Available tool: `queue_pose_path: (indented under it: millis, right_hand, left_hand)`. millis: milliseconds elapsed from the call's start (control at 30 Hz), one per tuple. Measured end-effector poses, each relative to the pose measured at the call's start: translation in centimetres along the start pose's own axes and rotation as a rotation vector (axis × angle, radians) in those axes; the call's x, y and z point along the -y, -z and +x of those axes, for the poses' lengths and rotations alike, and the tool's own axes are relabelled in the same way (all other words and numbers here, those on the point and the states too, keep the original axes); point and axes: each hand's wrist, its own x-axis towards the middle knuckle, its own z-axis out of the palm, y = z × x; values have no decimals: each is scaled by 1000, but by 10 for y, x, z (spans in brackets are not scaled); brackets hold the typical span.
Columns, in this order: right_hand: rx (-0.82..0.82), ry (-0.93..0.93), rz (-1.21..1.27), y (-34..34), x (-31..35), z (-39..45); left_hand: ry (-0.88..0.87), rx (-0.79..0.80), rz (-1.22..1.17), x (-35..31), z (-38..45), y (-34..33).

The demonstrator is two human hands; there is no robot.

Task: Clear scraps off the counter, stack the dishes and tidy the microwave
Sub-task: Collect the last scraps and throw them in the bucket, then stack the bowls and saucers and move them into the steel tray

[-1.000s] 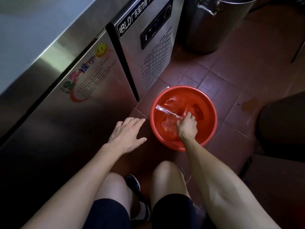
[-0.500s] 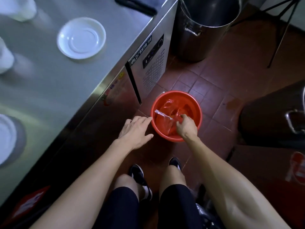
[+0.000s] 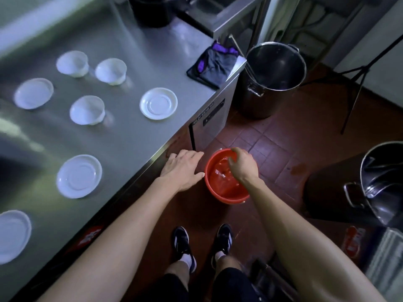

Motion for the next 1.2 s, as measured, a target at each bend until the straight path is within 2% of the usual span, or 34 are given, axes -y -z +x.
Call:
queue_pose_path:
  millis: [300,533,867,1200]
  right_hand:
    - [-24,269,-5,59,77,15]
    - [23,428,-29,73,132,15]
    - [146,590,-106,50,207,21]
    - [179,642,-132,5,300,54]
  left_hand:
    - [153,-138,-38,7,-26,63]
    - [290,-204,-65,27,-53,88]
    - [428,-246,-106,74,-84,104]
    - [485,-280,-165,181,-82,117]
